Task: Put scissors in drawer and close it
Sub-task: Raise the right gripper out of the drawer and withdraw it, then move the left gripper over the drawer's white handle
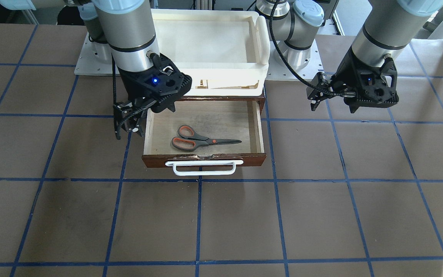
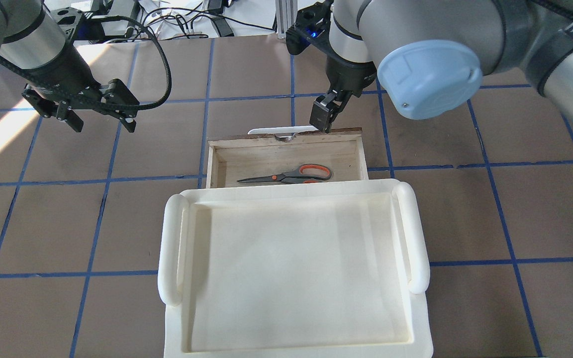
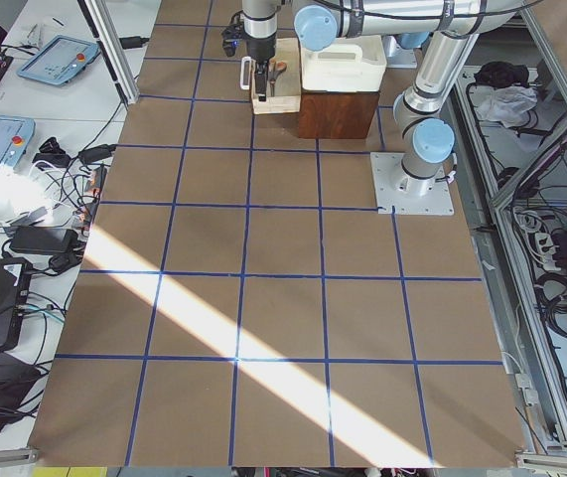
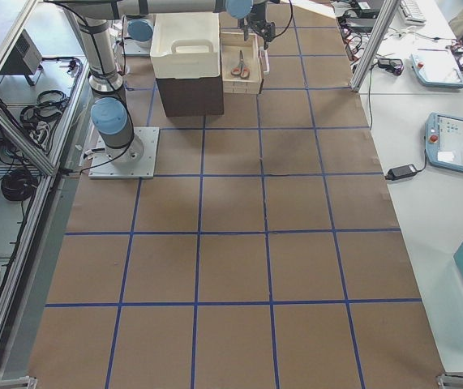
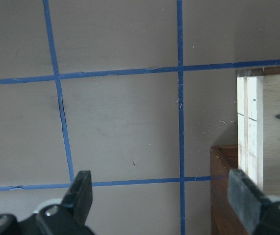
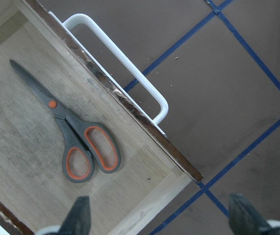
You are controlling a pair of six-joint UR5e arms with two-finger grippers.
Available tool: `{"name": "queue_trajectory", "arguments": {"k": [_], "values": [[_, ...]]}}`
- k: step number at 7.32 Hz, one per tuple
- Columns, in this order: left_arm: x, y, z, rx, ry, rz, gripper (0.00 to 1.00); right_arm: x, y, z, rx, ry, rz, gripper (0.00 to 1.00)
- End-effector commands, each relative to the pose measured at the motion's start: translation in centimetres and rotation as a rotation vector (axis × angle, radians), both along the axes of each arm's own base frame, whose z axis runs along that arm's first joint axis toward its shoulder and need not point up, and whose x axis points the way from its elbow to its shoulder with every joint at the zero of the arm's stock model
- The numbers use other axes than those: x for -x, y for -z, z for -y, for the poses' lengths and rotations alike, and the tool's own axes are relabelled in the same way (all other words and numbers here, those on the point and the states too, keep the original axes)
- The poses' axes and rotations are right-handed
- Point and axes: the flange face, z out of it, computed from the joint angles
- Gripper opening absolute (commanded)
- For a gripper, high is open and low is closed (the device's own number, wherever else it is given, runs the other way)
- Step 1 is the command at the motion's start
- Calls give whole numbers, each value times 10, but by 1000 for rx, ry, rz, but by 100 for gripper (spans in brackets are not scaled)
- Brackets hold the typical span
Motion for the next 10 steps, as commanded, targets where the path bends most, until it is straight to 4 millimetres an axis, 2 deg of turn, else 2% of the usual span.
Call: {"name": "queue_trajectory", "arguments": {"k": [1,3,5,6,7,8,9,10], "values": [[-5,8,18,36,-11,6,100,76,-28,-1,-25,225,4,100],[1,15,36,63,14,6,100,79,-36,-9,-37,486,23,100],[9,25,59,55,0,-12,100,79,-45,-9,-22,592,43,100],[37,20,70,75,-12,-2,100,80,-56,-13,2,639,53,100],[67,20,81,100,-21,-5,100,86,-59,-13,22,649,33,100],[90,34,96,128,-59,-12,100,90,-60,-15,31,658,-1,100],[120,56,105,139,-69,-17,100,92,-58,-16,24,661,-4,100],[141,77,113,146,-89,-22,100,91,-58,-17,23,659,-3,100]]}}
